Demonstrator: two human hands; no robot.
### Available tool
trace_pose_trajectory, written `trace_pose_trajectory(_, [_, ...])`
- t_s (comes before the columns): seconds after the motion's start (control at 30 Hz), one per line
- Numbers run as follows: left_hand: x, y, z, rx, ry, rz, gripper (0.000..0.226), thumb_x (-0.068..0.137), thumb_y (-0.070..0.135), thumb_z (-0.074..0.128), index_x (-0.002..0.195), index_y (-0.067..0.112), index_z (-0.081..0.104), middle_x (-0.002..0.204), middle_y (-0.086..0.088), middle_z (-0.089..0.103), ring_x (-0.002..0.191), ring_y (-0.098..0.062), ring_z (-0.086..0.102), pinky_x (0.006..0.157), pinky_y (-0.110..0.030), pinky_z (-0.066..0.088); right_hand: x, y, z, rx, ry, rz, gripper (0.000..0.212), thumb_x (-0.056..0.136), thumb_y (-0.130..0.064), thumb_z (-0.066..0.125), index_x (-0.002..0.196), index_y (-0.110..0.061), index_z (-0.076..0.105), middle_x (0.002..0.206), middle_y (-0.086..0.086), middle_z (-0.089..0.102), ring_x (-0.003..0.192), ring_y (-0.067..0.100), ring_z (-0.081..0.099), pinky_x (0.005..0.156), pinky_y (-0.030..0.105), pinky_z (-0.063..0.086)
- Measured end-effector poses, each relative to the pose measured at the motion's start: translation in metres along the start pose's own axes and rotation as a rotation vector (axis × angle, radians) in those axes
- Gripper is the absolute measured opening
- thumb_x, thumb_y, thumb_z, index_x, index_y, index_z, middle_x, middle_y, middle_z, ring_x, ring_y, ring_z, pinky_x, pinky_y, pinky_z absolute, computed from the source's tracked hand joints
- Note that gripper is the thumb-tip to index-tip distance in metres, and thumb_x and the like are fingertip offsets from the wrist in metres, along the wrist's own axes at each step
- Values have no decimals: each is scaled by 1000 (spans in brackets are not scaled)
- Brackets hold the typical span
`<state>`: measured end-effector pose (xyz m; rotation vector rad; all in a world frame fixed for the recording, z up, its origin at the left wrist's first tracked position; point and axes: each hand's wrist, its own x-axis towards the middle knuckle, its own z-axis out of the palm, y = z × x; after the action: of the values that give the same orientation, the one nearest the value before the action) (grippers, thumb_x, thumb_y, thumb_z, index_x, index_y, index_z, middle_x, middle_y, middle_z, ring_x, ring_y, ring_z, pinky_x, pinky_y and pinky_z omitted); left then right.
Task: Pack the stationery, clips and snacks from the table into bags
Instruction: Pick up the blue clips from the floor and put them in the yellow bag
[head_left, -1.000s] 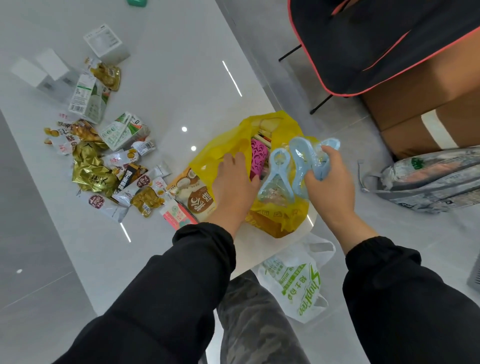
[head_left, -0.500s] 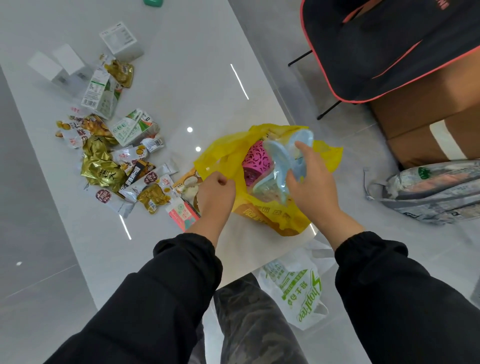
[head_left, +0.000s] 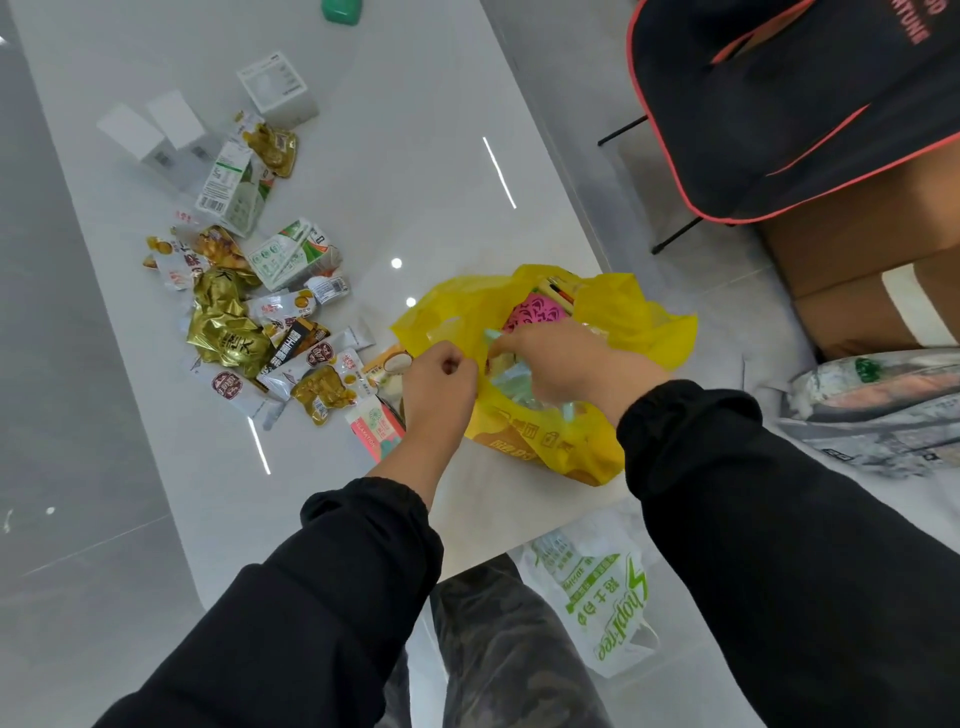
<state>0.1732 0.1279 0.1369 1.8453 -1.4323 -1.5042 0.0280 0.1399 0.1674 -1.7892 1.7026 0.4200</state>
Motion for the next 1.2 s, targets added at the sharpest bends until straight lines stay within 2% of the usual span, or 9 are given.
trace_pose_trajectory(0.17, [2, -3, -4, -31, 31, -33, 7, 69, 9, 47, 62, 10, 48, 62, -15, 47, 57, -26, 49, 51, -35, 40, 16, -4, 6, 217, 133, 12, 70, 80, 9, 45, 141, -19, 27, 73, 3, 53, 76, 25, 52, 57, 31, 30])
trace_pose_trajectory(0.3, [2, -4, -5, 10, 27, -18, 13, 73, 7, 50, 62, 10, 45, 59, -6, 43, 55, -20, 42, 50, -27, 34, 26, -9, 25, 223, 215, 36, 45, 82, -5, 60, 125, -11, 46, 112, 9, 61, 111, 29, 51, 101, 36, 26])
trace_pose_trajectory(0.4, [0, -4, -2, 278, 11, 47, 14, 82, 12, 52, 70, 15, 45, 74, 2, 45, 64, -16, 39, 53, -26, 27, 12, 0, 34, 530, 545, 95, 26, 84, -17, 65, 109, -9, 60, 111, 6, 60, 109, 22, 51, 102, 34, 34])
trace_pose_trajectory(0.47, [-1, -2, 2, 439, 10, 114, 11, 84, 13, 54, 95, 14, 54, 104, -2, 49, 85, -19, 46, 62, -29, 32, -11, 13, 40, 747, 796, 323, 18, 90, -12, 57, 106, -7, 63, 111, 6, 60, 109, 20, 50, 93, 22, 35])
trace_pose_trajectory(0.53, [3, -2, 7, 550, -27, 197, 48, 81, 8, 57, 127, 15, 45, 131, -5, 39, 114, -24, 43, 78, -33, 40, -29, 34, 51, 823, 908, 631, 22, 91, -12, 55, 112, -6, 60, 118, 9, 56, 117, 23, 47, 93, 23, 33])
trace_pose_trajectory(0.7, [6, 10, 20, 928, -208, 592, 86, 78, 16, 63, 150, 20, 17, 158, -9, 10, 146, -29, 2, 118, -47, 7, -37, 78, 69, 1338, 565, 1228, 85, 83, -40, 69, 145, -4, 24, 148, 15, 32, 135, 34, 34, 106, 42, 32])
trace_pose_trajectory(0.9, [16, 7, 35, 1105, -334, 787, 66, 87, 32, 57, 146, 19, 29, 148, -2, 37, 144, -25, 15, 116, -51, 2, -35, 80, 80, 1658, 412, 1169, 52, 93, -19, 61, 138, -3, 41, 141, 13, 46, 127, 31, 45, 93, 36, 39])
trace_pose_trajectory(1.03, [17, 14, 41, 1131, -301, 830, 55, 88, 32, 60, 137, 19, 39, 121, -5, 56, 121, -24, 47, 116, -49, 6, -46, 80, 72, 1890, 581, 1076, 39, 95, -11, 53, 133, -6, 48, 130, 13, 56, 98, 23, 58, 82, 35, 42])
trace_pose_trajectory(1.2, [16, 19, 46, 1227, -351, 836, 57, 89, 37, 59, 138, 17, 37, 114, -8, 59, 110, -26, 54, 116, -47, 11, -64, 89, 63, 2169, 790, 834, 23, 98, -2, 38, 110, -2, 57, 112, 19, 59, 97, 33, 58, 99, 52, 42])
